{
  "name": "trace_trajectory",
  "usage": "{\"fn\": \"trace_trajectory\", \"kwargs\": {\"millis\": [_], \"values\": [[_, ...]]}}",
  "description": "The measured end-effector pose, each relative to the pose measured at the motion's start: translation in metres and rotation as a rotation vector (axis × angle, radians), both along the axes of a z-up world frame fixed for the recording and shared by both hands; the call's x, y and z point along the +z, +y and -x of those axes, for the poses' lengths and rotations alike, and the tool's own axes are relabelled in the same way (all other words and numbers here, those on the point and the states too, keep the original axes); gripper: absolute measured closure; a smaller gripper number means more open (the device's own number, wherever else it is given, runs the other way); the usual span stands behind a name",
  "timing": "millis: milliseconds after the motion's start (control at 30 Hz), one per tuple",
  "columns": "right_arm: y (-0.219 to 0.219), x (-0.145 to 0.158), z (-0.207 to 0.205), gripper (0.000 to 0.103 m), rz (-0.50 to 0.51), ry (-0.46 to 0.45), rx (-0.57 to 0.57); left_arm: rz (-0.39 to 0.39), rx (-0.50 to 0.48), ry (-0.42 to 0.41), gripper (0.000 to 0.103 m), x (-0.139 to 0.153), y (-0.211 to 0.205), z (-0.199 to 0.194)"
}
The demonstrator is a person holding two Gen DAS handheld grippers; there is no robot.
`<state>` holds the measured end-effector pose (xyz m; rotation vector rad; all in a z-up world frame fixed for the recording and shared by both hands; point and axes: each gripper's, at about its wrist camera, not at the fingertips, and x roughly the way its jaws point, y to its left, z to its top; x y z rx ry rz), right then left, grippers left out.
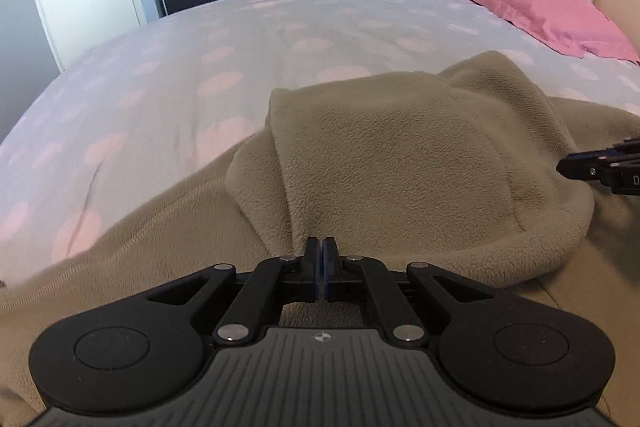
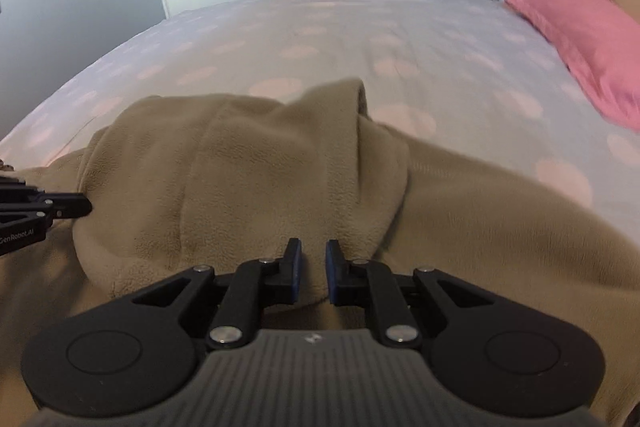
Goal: Fold clothes
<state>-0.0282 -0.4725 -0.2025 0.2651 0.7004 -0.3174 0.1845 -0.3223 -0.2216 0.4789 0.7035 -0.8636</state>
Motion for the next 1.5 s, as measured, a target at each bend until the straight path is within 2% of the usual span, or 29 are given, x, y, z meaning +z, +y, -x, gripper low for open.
{"fn": "trace_trajectory", "kwargs": {"millis": [100, 200, 333, 433, 533, 600, 700, 767, 800, 933, 1133, 1333, 1433, 1500], "values": [[-0.007, 0.010, 0.010, 0.086, -0.041, -0.023, -0.015, -0.004, 0.004, 0.005, 0.102, 0.013, 0.001, 0.002], [-0.014, 0.034, 0.028, 0.075, -0.074, -0.056, -0.036, 0.002, -0.011, -0.032, 0.102, 0.037, 0.010, 0.014], [-0.032, 0.070, 0.068, 0.075, -0.053, -0.067, -0.122, -0.006, -0.035, -0.042, 0.102, 0.069, 0.027, 0.032], [-0.058, 0.090, 0.114, 0.075, -0.057, -0.047, -0.216, -0.030, -0.047, -0.033, 0.102, 0.091, 0.044, 0.044], [-0.091, 0.102, 0.169, 0.071, -0.058, -0.029, -0.341, -0.057, -0.028, -0.002, 0.102, 0.104, 0.062, 0.053], [-0.118, 0.101, 0.211, 0.062, -0.038, -0.016, -0.460, -0.065, -0.011, 0.020, 0.102, 0.108, 0.074, 0.058], [-0.155, 0.095, 0.272, 0.059, -0.085, 0.016, -0.620, -0.079, -0.009, 0.028, 0.097, 0.109, 0.088, 0.068], [-0.168, 0.089, 0.313, 0.052, -0.123, 0.019, -0.696, -0.098, -0.015, 0.030, 0.091, 0.107, 0.096, 0.074], [-0.171, 0.086, 0.329, 0.049, -0.142, 0.024, -0.730, -0.114, -0.020, 0.030, 0.091, 0.104, 0.098, 0.077], [-0.183, 0.068, 0.387, 0.040, -0.228, 0.038, -0.854, -0.099, 0.005, 0.060, 0.091, 0.102, 0.103, 0.080], [-0.190, 0.041, 0.422, 0.035, -0.294, 0.093, -0.927, -0.091, 0.002, 0.032, 0.091, 0.103, 0.106, 0.089], [-0.200, 0.028, 0.458, 0.030, -0.302, 0.104, -1.034, -0.083, 0.033, 0.045, 0.091, 0.102, 0.106, 0.086], [-0.208, 0.014, 0.477, 0.030, -0.395, 0.062, -1.082, -0.080, 0.043, 0.051, 0.091, 0.100, 0.105, 0.084], [-0.212, 0.006, 0.484, 0.030, -0.482, -0.004, -1.106, -0.085, 0.044, 0.051, 0.091, 0.098, 0.104, 0.084]]}}
